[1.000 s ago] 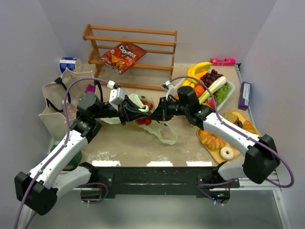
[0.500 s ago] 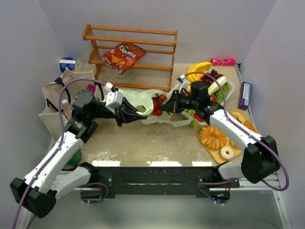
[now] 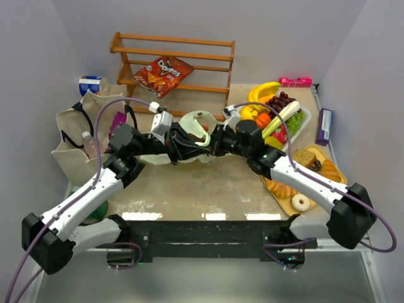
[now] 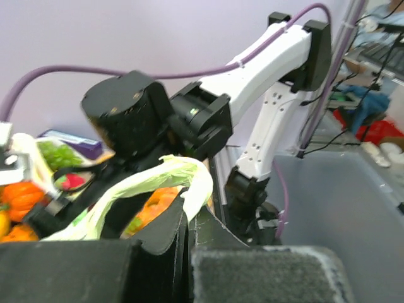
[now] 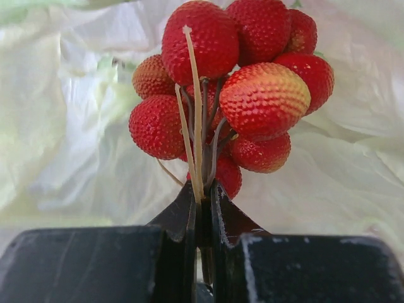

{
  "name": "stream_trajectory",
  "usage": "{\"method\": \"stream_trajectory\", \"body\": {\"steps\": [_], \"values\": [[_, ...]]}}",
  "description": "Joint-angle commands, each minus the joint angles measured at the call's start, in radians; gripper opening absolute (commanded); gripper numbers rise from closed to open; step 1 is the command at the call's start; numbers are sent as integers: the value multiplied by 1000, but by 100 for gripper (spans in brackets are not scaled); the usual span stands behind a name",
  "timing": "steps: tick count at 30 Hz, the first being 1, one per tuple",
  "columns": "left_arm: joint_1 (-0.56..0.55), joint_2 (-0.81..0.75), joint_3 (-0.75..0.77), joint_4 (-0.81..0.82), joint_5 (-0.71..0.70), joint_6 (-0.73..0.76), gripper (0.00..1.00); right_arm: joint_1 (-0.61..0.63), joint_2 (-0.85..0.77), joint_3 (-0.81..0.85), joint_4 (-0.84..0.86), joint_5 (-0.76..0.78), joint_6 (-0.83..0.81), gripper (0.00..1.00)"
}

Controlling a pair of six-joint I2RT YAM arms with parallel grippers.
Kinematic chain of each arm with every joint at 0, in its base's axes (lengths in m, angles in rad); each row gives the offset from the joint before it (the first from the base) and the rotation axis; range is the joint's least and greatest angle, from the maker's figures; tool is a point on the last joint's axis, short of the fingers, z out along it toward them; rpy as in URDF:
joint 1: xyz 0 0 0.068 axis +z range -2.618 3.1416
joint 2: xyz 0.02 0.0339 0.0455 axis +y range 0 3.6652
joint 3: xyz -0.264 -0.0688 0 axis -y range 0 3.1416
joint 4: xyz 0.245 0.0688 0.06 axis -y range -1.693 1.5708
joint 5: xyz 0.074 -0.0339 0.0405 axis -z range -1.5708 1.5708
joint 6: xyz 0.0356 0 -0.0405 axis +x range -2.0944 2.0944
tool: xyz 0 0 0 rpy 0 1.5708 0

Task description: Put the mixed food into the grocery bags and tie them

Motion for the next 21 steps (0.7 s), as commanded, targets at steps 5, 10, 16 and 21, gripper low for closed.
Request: {"method": "stream_trajectory", "body": {"steps": [5, 10, 16, 21], "values": [[-48, 21, 70, 361, -66, -224, 0, 35, 120, -22, 127, 142, 30, 0], [-43, -84, 88, 256, -125, -140, 0, 35, 101, -41, -31, 264, -51, 0], [-37, -183, 85, -14, -251, 79, 0, 36, -21, 23, -330, 514, -142, 0], [-31, -224, -17, -65, -353, 144, 0, 36, -122, 95, -498, 639, -192, 7]]}}
